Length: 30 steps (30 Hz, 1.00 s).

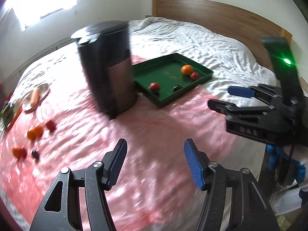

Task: Organize fruits
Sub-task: 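Withdraw both open tools from the tray back over the fruit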

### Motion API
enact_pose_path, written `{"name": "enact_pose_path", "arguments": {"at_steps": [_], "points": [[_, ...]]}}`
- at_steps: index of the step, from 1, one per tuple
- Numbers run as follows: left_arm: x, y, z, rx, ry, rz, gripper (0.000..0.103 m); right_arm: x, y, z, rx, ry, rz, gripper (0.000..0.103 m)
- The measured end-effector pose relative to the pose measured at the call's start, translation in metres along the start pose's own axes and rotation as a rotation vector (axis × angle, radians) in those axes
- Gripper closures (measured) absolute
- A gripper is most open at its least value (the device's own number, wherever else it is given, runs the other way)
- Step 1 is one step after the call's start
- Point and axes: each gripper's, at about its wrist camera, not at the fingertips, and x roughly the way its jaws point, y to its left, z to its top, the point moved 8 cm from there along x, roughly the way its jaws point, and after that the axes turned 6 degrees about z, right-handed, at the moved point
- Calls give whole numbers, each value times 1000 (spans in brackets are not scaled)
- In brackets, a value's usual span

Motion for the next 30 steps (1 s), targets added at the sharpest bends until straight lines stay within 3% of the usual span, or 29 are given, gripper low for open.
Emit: {"name": "enact_pose_path", "arguments": {"at_steps": [15,30], "points": [[-24,93,-56,-115,20,125,47,-3,132,-7,-88,1,209,6],[-16,244,-93,-326,15,256,47,60,248,48,-184,17,361,6]]}}
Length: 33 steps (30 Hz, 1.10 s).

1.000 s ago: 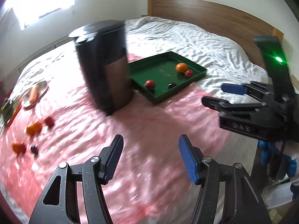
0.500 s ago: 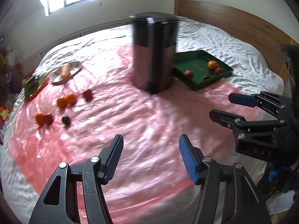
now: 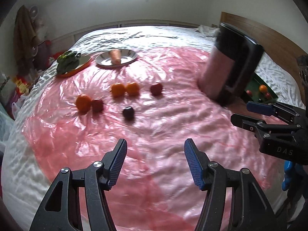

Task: Organize fruits
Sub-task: 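Withdraw both open tools from the tray back over the fruit, then grasp an orange with the left tool while the right tool grasps a red apple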

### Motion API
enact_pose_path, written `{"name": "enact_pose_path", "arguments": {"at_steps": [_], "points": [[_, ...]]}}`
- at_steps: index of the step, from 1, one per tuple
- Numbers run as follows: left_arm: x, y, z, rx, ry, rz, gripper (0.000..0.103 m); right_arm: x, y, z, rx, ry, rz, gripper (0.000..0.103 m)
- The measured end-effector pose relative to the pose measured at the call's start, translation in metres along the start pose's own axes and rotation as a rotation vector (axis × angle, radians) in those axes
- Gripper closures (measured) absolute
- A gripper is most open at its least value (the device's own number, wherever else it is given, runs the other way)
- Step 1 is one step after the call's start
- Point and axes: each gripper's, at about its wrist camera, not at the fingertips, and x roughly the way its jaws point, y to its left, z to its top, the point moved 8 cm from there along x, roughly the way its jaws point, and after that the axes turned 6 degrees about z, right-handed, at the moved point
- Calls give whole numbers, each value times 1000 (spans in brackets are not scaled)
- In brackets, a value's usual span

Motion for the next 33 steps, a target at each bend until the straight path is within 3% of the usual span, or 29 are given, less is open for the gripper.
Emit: {"name": "enact_pose_path", "arguments": {"at_steps": [10,21,33], "points": [[39,60,18,-76,12,32,47,63,22,57,-47,5,57,6],[89,156,44,-164,30,165,47,134,27,85,-53,31,60,6],[138,179,57,-210,75,148,47,169,22,101,-73,44,51,6]]}}
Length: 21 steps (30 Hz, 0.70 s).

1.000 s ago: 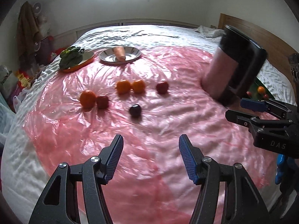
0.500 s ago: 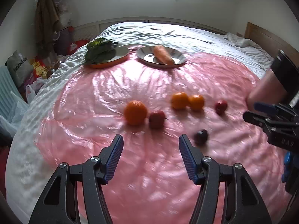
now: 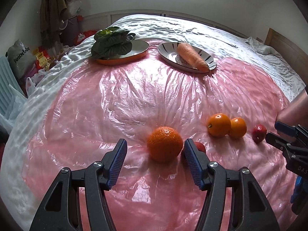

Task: Organize fruits
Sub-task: 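Grasp an orange with the left tool while the right tool grasps a red apple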

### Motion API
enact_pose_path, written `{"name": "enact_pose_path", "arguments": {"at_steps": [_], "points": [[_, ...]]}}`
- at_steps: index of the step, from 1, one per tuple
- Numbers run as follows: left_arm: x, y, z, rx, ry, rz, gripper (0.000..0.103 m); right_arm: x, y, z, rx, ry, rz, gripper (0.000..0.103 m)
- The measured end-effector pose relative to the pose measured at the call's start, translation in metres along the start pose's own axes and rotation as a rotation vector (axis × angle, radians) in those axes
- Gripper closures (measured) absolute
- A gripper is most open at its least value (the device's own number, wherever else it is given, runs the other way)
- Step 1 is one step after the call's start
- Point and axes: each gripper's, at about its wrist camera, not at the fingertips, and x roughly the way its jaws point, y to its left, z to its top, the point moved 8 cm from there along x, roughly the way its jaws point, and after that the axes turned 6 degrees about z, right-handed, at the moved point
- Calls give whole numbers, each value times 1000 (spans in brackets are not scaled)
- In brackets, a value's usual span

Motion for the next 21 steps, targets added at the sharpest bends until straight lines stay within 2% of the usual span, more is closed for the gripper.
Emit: {"name": "enact_pose_path", "arguments": {"at_steps": [11,13,15,18,21], "points": [[24,-8,2,-1,25,-21,47,27,-7,-3,-3,38,-6,8],[26,-9,2,-2,27,-26,47,31,-6,-3,-9,45,-6,14],[27,-9,1,2,26,-27,47,35,-6,-3,-15,54,-5,30],[27,-12,-1,18,22,-31,48,41,-7,-7,-16,71,-2,44],[28,-14,-2,25,22,-46,50,43,-8,-9,-17,76,2,45]]}}
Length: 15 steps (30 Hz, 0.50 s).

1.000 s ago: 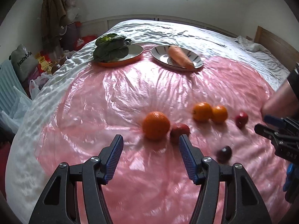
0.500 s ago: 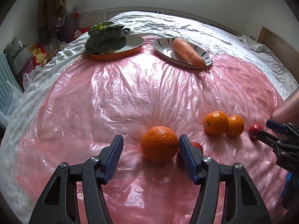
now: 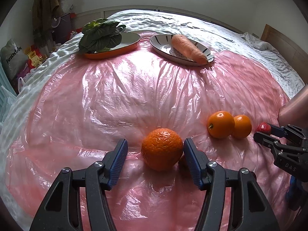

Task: Organize fruits
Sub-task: 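Grasp an orange with the left tool while the right tool grasps a red apple, then carry the orange and apple over the green tray with both tools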

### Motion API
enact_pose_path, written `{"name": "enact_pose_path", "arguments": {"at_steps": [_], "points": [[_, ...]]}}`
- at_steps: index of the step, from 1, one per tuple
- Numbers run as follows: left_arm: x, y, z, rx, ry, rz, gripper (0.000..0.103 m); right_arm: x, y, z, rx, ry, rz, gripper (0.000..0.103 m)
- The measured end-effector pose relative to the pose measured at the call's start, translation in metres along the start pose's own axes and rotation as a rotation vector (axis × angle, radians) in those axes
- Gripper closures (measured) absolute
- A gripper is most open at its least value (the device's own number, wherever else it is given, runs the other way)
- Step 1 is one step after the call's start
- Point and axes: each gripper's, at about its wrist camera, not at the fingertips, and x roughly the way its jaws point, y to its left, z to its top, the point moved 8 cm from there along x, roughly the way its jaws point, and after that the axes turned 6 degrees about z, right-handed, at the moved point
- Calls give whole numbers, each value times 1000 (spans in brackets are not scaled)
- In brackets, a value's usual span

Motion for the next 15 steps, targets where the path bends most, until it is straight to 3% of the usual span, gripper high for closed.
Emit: {"name": "enact_pose_path", "arguments": {"at_steps": [5,15], "points": [[5,-2,-2,-28,25,-81,64,2,-2,0,8,4,14,46],[3,-8,-1,20,15,-65,65,2,-3,-1,19,6,32,49]]}}
